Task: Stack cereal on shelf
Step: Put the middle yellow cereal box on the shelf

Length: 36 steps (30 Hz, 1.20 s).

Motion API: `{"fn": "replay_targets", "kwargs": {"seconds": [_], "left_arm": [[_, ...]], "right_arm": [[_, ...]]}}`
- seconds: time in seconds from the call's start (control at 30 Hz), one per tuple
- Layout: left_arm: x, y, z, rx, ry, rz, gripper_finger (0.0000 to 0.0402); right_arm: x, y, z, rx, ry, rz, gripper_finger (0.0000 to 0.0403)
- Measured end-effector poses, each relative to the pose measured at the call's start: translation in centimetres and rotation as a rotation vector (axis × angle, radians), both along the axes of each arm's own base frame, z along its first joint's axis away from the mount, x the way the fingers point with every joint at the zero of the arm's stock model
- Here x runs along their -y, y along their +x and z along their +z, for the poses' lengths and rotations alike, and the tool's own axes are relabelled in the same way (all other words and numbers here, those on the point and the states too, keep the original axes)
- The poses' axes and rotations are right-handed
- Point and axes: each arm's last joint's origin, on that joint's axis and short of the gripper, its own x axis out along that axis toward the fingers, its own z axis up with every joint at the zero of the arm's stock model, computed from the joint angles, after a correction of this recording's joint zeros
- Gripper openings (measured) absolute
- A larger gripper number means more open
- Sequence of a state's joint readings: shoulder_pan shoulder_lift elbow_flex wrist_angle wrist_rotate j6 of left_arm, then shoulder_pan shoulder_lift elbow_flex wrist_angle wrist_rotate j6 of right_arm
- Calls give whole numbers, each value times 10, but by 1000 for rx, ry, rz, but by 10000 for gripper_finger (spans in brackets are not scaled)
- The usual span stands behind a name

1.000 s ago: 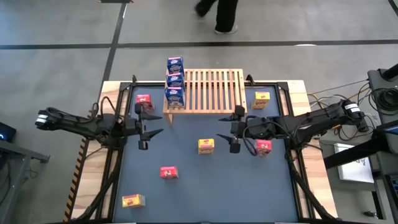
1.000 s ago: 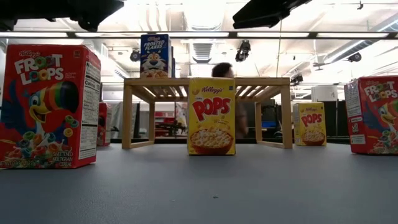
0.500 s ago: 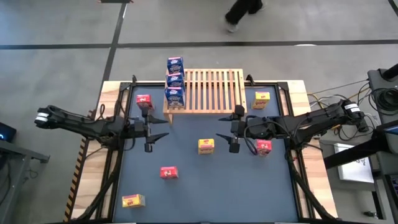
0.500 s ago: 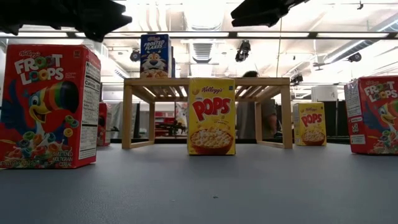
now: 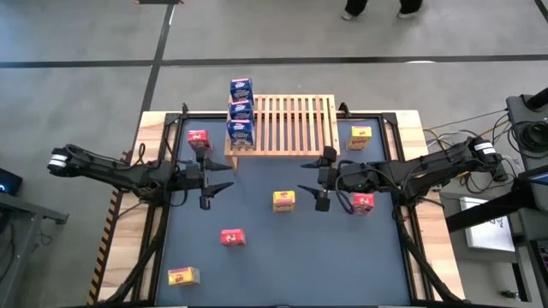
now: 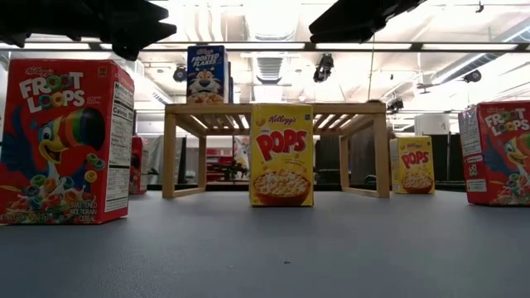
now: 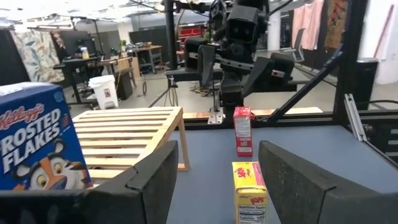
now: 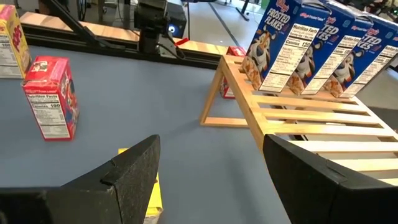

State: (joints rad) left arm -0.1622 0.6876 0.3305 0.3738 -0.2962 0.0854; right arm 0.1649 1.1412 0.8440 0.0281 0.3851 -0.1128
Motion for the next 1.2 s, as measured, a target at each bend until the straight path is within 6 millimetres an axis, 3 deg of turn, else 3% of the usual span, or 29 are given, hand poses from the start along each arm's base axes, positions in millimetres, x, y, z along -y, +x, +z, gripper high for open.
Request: {"fn": "replay_targets", "kwargs": {"seconds": [0.2,0.5,0.93,1.2], "left_arm": [[-1,-1,2,0,-12,21,207],[-1,1,27,-41,7,37,207],[1,13,5,-40,-35,36,208],[2,18,1,-61,-39,36,208]], "right_arm": [[0,0,0,-4,-1,1,274],[1,-3,-10,-43,28,-14,274],[-1,-1,-27,-18,142,33,274],[-6,22,-56,-86,162,67,274]]}}
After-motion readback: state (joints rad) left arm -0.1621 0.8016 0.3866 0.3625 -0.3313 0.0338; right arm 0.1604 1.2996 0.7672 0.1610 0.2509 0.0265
